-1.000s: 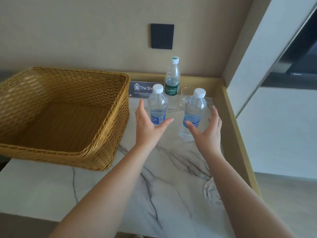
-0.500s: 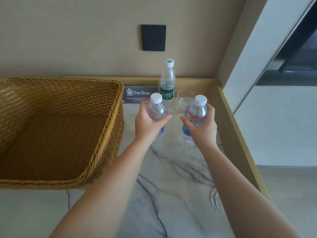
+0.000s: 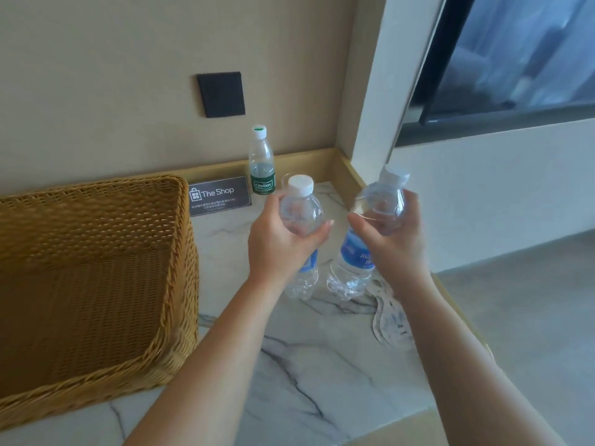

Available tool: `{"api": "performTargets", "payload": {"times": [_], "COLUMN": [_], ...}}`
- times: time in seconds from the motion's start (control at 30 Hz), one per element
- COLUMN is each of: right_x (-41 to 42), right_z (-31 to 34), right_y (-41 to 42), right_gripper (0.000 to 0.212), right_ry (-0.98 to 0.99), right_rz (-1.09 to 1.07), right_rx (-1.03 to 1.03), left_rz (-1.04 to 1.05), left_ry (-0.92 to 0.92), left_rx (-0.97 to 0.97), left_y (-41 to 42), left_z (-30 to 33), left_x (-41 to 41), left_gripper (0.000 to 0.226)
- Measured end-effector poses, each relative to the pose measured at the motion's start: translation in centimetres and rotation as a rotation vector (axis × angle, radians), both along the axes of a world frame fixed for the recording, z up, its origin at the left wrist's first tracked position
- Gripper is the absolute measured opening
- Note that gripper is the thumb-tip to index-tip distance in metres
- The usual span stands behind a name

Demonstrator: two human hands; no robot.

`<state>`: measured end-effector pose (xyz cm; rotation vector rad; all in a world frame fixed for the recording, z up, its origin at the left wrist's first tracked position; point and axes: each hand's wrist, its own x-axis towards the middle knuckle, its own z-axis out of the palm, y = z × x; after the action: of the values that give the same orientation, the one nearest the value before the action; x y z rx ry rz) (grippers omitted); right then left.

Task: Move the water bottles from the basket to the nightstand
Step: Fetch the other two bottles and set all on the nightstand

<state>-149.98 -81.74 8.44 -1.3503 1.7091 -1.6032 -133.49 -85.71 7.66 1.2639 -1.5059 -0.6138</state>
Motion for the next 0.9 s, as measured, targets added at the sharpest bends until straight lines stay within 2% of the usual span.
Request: {"api": "performTargets", "payload": {"times": [0.1,0.27,0.37,0.57,0.7,0.9], "right_x": [-2.0,-6.3,-9.1,-13.6,-17.0,-22.8], "right_z": [1.4,1.4,1.2,0.9,0.6,0.1], "right_y": [3.7,11.9,17.3,28.9,37.2,49.8], "right_gripper": [0.060,0.057,0.061,0.055,0.062,0.060], "right_ry": [-0.039,0.010,0.051,0.133,0.112,0.148], "right_rz": [-0.093,-0.396,-0.570,-0.894,-1.091,-1.297], "right_rx": [-0.057,-0.070,-0.026,0.021,0.040,0.087], "left_rz": [-0.134,-0.411,-0.585,-0.873,-1.045,-1.252], "left_ry": [0.061,0.110,0.102,0.073,0.051,-0.035], "left_rx": [0.010,0.021,0.044,0.099,0.138,0.092], "left_y": [1.5,5.5,8.7,17.0,23.8,35.0], "left_z": [1.5,3.2,3.7,3.8,3.3,1.6], "left_x": [-2.1,-7.1,-11.0,-20.3,-26.7,-37.1], "left_gripper": [0.057,0.042,0.044,0.051,0.049,0.054]}}
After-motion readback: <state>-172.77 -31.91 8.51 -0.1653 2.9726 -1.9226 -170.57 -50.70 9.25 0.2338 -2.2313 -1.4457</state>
